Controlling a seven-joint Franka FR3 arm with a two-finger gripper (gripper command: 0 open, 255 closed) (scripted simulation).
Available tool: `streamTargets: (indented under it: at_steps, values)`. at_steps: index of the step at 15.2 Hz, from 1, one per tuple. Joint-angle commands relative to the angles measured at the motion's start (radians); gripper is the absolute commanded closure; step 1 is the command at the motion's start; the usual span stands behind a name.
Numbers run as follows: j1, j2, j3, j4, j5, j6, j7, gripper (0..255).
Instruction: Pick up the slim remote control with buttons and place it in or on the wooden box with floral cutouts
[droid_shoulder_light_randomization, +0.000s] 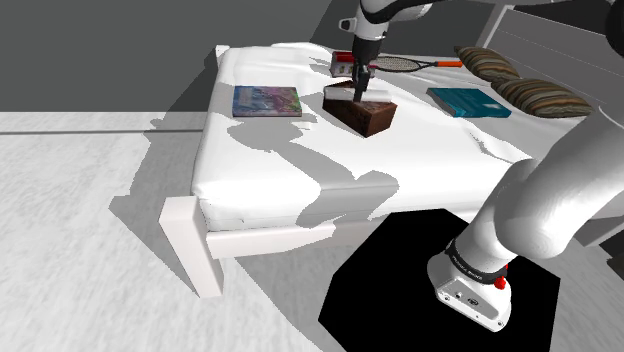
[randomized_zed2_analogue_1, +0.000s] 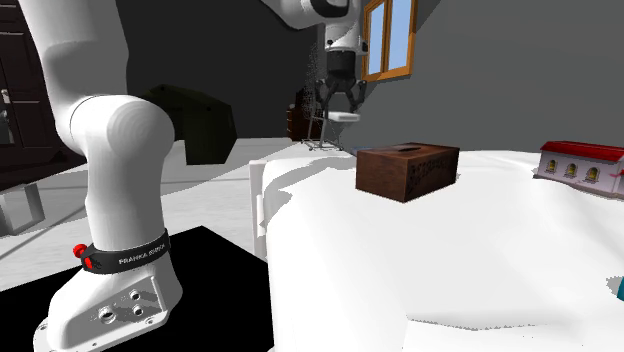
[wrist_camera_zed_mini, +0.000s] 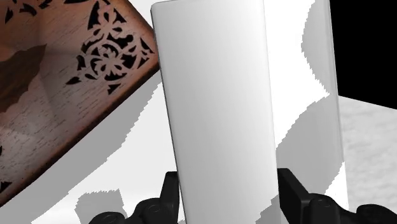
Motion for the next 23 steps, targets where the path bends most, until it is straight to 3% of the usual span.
streamTargets:
  at_steps: [1,8,13,23]
  values:
    - [-0.019,0.058,-0.030,0.055,0.013,0.001,-0.056,255]
    - [-0.099,0.265,-0.103,0.296,0.087,-0.048,-0.229,255]
    - [-0.192,0.455,-0.132,0.541,0.165,-0.121,-0.346,255]
    - [-0.188,0.469,-0.125,0.425,0.173,0.007,-0.354,255]
